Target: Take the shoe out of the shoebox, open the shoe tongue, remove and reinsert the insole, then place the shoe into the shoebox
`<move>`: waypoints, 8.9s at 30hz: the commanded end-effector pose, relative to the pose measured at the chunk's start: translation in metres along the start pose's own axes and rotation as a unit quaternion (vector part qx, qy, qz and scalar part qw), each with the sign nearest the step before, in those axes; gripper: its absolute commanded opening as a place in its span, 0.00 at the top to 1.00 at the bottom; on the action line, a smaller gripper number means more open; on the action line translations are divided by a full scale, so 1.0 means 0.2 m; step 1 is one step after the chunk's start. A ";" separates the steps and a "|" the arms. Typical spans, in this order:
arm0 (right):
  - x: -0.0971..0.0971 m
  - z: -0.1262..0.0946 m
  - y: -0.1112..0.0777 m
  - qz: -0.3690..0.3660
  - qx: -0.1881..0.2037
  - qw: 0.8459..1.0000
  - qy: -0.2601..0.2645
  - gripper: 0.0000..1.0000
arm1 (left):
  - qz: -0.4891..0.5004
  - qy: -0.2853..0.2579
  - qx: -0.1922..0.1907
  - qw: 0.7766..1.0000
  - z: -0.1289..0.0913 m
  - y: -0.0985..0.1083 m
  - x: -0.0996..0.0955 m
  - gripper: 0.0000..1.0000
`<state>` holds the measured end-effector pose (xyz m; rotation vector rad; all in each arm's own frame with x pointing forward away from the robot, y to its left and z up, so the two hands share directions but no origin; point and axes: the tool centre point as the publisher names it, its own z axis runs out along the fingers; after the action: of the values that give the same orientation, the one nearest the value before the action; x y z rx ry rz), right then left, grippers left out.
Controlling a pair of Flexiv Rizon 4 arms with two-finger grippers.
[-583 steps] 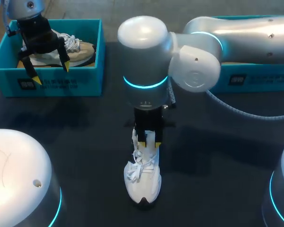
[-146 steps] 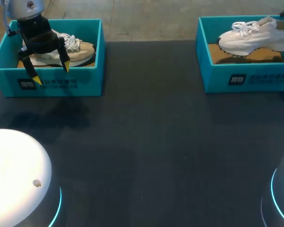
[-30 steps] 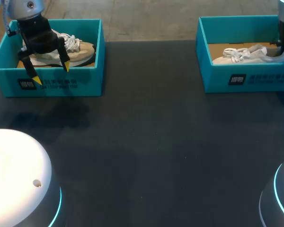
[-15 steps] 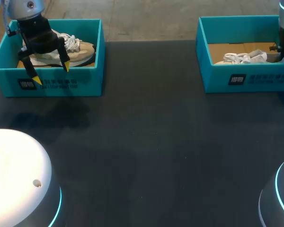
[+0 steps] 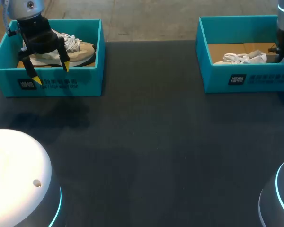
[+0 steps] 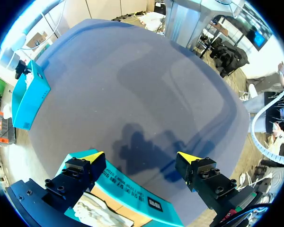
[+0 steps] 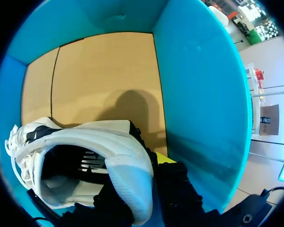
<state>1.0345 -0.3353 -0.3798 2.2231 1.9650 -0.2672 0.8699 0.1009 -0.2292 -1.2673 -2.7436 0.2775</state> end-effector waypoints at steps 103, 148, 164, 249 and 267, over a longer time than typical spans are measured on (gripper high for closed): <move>0.34 -0.93 -0.54 0.016 0.006 0.993 0.117 0.00 | 0.000 0.001 -0.001 1.000 0.00 0.00 0.00 0.00; 0.34 -0.93 -0.54 0.016 0.006 0.993 0.117 0.00 | 0.198 0.020 -0.103 0.975 -0.37 1.12 -0.28 0.00; 0.34 -0.93 -0.54 0.016 0.006 0.993 0.117 0.00 | 0.217 0.013 -0.111 0.970 -0.38 1.15 -0.34 0.00; 0.34 -0.93 -0.54 0.016 0.006 0.993 0.117 0.00 | 0.331 0.110 -0.112 0.931 0.18 1.91 -0.36 0.01; 0.34 -0.93 -0.54 0.016 0.006 0.993 0.117 0.00 | 0.309 0.111 -0.105 0.939 0.32 1.97 -0.40 0.11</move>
<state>0.9411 -0.2127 -0.2164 2.3871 2.0441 -0.0154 1.1958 0.2813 -0.3689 -2.0599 -2.1685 -0.1269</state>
